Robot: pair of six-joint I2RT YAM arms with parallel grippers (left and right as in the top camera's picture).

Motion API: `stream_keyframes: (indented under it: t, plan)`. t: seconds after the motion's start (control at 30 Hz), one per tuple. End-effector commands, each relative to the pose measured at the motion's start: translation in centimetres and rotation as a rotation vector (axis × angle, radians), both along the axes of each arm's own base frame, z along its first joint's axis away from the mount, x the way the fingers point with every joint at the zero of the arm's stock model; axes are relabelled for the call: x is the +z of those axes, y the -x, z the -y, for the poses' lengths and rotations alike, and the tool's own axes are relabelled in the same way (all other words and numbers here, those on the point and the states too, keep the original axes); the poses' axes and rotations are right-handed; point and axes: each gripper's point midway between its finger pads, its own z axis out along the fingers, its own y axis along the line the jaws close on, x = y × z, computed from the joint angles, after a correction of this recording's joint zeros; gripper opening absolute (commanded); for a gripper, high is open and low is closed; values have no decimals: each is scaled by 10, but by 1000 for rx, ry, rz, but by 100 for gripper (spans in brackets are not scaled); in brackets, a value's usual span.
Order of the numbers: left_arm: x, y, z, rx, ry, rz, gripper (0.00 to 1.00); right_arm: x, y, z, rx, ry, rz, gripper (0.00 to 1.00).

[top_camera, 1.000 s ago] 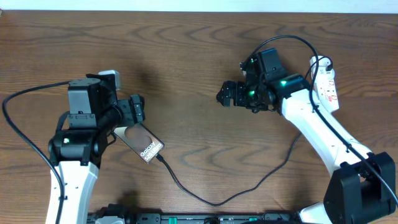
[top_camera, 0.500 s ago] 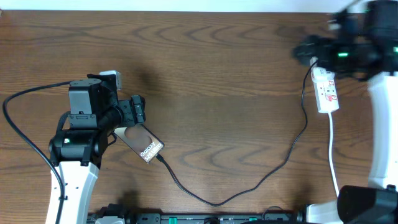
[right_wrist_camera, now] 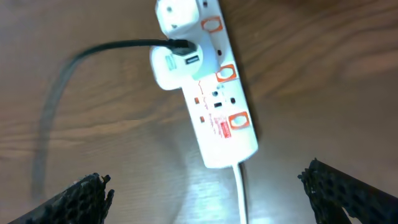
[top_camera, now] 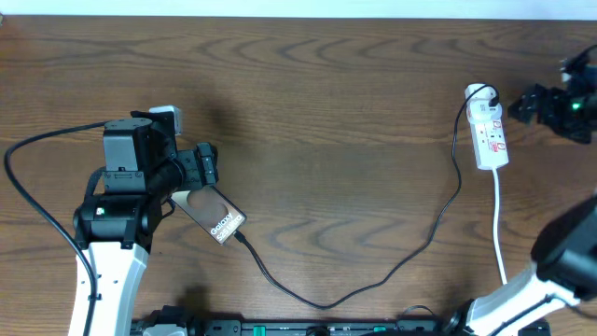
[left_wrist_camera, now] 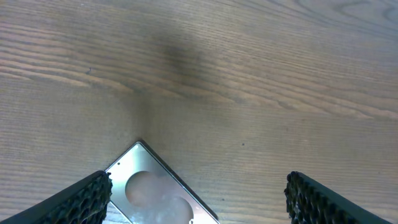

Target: Plug charger to phone and switch on socket

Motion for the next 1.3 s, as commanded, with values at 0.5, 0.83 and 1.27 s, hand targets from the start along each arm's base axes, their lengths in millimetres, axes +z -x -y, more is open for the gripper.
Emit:
stream_keyframes:
  t: [0.5,0.83,1.27]
  plan:
    - [3,-1,-2,-4,-24,11,89,-95,-47,-50,321,-202,72,99]
    - [3,-1,-2,-4,-24,11,89,-103,-46,-37,312,-113,36,99]
    - [3,-1,-2,-5,-24,11,89,-112,-42,-54,340,-193,67,99]
